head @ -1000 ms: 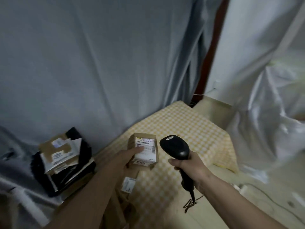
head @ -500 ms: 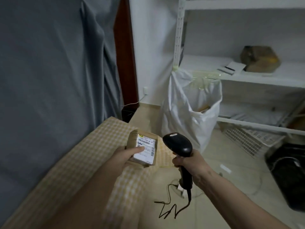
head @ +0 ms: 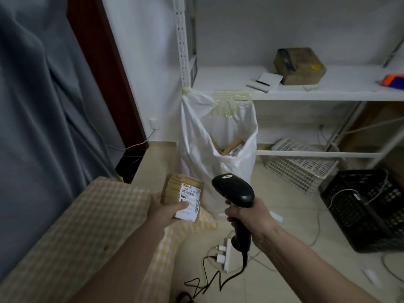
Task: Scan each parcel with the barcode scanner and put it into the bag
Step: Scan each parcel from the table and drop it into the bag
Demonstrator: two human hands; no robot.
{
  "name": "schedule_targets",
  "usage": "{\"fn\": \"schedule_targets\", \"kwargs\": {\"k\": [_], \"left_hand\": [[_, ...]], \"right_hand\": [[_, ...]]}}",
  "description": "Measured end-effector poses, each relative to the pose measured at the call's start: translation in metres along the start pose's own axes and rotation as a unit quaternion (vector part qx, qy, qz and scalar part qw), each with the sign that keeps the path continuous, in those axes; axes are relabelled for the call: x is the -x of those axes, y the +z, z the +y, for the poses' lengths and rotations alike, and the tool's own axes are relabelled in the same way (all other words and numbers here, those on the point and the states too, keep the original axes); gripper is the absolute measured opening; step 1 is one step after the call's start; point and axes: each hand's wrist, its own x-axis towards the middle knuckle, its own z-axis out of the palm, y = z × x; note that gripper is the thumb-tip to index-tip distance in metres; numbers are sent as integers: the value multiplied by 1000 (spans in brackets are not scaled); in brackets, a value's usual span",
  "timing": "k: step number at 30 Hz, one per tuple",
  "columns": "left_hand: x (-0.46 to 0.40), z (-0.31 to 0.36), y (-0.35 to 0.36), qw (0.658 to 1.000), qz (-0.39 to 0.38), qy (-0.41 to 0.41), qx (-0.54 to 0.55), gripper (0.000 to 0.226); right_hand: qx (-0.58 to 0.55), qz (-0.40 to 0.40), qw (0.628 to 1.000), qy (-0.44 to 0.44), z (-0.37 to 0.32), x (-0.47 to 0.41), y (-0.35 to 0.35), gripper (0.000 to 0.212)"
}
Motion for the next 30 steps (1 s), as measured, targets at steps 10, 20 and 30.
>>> {"fn": "schedule_targets", "kwargs": {"k": [10, 20, 30], "left_hand": [[-146, 81, 25, 999, -7, 11, -33, 59], [-235, 132, 66, 998, -66, 18, -15, 57], [-321, 175, 134, 994, 3, 92, -60, 65]], "right_hand": [[-37, 64, 997, 9, -65, -123, 37, 16], [-86, 80, 993, 17, -104, -210, 51, 16], [-62, 38, 997, 11, -150, -341, 21, 21]]}}
